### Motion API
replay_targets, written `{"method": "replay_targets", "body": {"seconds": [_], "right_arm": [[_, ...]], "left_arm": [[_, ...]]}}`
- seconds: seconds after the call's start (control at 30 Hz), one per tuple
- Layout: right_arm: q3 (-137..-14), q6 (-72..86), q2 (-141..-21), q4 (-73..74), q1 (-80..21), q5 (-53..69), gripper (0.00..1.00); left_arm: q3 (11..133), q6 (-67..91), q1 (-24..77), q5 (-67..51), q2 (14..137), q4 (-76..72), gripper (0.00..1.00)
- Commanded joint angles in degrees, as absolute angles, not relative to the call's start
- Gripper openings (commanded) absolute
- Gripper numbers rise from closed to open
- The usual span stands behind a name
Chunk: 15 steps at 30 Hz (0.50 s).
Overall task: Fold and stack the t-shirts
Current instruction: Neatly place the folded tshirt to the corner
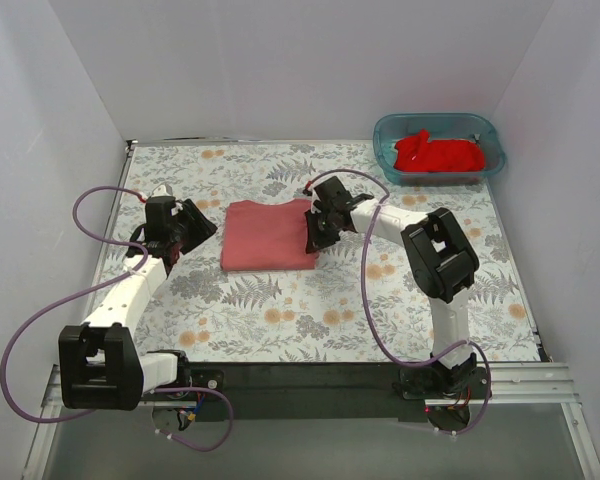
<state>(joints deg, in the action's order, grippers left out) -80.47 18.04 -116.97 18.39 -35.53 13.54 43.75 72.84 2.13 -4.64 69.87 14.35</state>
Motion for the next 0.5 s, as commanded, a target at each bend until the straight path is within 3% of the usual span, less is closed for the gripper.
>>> {"method": "replay_targets", "body": {"seconds": [0.0, 0.47], "right_arm": [[-80.25, 16.0, -116.72, 24.6, -35.6, 7.5, 0.02], [-68.21, -4.38, -100.28, 32.34, -10.83, -14.31, 0.01]], "left_arm": [[43.86, 71.72, 2.02, -3.95, 67.94, 13.45, 0.51], [43.33, 71.89, 2.02, -3.43, 65.74, 14.32, 0.51]]}}
